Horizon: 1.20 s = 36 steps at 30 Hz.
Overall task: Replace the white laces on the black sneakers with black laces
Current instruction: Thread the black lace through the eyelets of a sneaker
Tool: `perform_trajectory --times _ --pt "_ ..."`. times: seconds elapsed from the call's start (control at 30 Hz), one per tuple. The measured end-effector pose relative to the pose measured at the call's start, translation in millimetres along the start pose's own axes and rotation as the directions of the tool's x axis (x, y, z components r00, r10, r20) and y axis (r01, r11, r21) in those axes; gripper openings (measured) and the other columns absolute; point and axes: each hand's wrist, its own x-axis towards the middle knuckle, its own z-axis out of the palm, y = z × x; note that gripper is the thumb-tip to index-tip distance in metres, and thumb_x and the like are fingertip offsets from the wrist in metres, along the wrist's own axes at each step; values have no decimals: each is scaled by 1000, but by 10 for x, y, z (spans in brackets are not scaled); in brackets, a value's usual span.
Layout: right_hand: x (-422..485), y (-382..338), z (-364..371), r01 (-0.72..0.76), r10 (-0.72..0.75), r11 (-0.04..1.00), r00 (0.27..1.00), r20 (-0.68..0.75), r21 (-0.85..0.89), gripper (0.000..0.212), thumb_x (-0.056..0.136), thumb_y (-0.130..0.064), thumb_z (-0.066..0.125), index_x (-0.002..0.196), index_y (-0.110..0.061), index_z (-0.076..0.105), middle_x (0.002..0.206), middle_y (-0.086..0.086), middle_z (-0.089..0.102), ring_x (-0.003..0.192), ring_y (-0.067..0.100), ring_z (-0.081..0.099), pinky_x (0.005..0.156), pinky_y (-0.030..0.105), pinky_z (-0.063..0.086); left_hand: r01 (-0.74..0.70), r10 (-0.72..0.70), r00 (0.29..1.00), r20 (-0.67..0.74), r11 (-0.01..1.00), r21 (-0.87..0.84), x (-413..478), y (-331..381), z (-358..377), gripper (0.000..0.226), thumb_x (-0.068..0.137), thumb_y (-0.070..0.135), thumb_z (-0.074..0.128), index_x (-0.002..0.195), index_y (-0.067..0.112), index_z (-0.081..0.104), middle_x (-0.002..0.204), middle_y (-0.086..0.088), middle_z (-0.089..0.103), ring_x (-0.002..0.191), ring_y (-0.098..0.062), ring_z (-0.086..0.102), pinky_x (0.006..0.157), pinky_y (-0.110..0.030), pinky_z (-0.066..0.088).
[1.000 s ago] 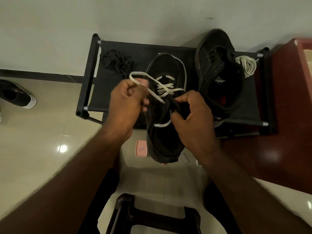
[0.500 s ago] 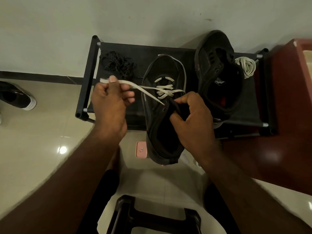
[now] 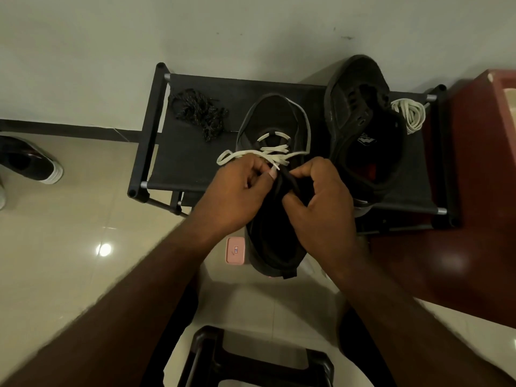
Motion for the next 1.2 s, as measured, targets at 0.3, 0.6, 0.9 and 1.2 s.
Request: perform_trajectory --times 0.3,0.6,0.9,1.2 --pt "39 -4 -20 -71 72 996 997 -8 62 20 85 -12 67 98 -22 57 97 -4 59 85 9 59 73 32 55 70 -299 943 -146 607 -792 -4 39 -388 24 97 15 43 73 18 48 55 7 42 44 -7 29 44 -21 30" --pt "44 -27 -1 -84 85 995 996 -18 45 21 85 -12 67 97 -24 54 97 -4 59 86 9 58 73 28 53 91 -551 727 -410 669 -738 102 -244 -545 21 98 21 53 117 12 57 82 2 70 51 -4 49 53 -21 48" --pt "40 -31 -4 -39 39 999 999 -16 4 30 80 -9 67 99 -26 52 98 -8 53 87 6 53 72 13 44 71 -104 963 -249 988 -135 -129 59 15 72 91 18 66 151 24 28 100 9 57 74 -3 61 62 -13 51" --pt "65 -120 -35 -74 80 983 997 -24 168 29 84 -39 57 108 -22 62 92 -9 65 88 6 65 74 25 56 -104 116 991 -64 980 167 -184 1 86 53 82 25 74 131 25 53 86 20 47 73 3 50 62 -5 36"
